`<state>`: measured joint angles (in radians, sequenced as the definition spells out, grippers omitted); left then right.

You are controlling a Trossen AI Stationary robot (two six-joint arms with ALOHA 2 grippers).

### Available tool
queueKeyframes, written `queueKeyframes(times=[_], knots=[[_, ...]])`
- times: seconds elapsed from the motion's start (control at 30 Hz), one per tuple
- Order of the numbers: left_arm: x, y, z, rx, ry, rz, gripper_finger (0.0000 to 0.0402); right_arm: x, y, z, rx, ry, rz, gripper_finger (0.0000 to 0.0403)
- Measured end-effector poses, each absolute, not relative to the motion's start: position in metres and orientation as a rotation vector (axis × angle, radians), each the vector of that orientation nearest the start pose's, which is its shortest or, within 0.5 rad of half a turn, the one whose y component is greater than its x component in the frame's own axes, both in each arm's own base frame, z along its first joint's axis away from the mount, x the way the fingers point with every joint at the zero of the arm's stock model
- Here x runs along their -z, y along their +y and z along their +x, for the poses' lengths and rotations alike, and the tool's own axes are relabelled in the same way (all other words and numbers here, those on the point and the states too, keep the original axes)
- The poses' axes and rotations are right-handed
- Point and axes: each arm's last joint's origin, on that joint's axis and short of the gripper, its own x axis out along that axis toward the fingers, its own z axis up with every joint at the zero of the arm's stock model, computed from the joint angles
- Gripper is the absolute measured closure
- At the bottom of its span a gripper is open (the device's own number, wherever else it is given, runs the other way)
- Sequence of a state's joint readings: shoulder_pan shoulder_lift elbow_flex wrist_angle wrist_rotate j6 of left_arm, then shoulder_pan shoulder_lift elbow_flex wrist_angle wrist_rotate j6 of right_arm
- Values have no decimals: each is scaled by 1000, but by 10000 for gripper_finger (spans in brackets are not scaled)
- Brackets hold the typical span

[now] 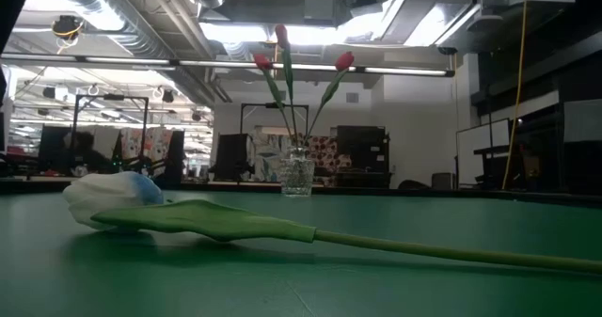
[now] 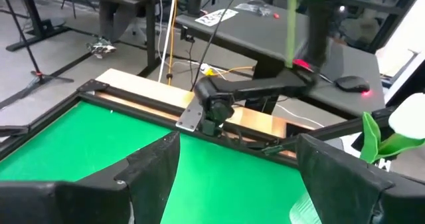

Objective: Sort flowers into vase by color
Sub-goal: Put the top white flower into the bottom right transparent vase

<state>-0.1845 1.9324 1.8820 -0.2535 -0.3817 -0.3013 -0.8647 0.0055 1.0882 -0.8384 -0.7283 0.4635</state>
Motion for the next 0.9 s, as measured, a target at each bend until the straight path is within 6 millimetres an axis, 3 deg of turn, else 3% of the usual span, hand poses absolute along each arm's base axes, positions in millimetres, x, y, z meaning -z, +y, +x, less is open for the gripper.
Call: queueKeyframes(times=[0.17,0.33,0.67,0.8,0.9], knots=[[-370,-74,445,-234,258,-216,107,-364,146,-40,269,-73,175,403],[-370,-75,445,-233,257,-216,107,-347,179,-38,269,35,243,403],[-370,-76,445,-232,258,-219,107,-351,250,-59,308,-97,50,403],[-370,-76,445,-232,258,-220,107,-350,257,-70,204,-110,101,403],[-370,-76,445,-233,256,-230,107,-351,243,-77,73,-65,169,403]])
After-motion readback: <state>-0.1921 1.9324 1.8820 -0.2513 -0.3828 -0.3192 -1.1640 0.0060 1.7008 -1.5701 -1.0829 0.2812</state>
